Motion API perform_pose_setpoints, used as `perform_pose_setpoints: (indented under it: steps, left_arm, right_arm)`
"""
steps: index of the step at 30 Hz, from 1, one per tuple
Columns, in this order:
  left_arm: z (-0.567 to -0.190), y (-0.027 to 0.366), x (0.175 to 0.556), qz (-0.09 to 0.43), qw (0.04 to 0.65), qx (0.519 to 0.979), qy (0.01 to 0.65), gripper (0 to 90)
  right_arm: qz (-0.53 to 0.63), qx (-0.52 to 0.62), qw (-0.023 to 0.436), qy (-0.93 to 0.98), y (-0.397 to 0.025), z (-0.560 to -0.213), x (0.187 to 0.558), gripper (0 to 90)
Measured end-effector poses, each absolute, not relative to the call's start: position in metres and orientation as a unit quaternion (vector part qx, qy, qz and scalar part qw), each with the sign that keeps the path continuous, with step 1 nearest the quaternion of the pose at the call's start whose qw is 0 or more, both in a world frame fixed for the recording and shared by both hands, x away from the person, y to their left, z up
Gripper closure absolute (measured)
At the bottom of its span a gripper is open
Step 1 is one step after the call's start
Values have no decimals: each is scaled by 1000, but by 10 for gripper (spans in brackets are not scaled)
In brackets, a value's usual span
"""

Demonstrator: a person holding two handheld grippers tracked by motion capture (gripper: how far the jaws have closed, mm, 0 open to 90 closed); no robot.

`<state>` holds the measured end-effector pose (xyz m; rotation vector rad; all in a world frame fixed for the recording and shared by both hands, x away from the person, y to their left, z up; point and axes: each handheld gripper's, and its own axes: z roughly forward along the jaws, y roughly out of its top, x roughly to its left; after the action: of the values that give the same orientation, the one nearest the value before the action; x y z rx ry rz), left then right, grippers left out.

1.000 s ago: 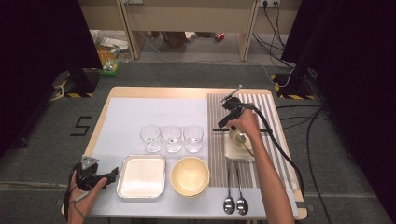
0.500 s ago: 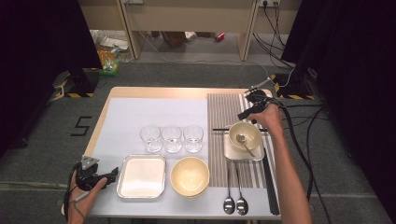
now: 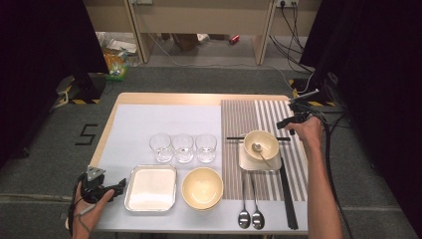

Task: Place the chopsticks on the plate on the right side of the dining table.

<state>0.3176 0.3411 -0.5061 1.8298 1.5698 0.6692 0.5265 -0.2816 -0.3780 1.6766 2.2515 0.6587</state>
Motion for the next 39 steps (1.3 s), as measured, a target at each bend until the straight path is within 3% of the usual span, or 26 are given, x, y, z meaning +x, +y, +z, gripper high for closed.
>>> perform_pose_setpoints:
  steps: [21,39]
  left_arm:
    - [-506,341,318,255,314,694,596,111]
    - [-506,341,318,255,315,694,596,111]
  right_arm:
    - [207,621,107,749,-308,-428,527,392]
    - [207,624,90,748,-299,-441,531,396]
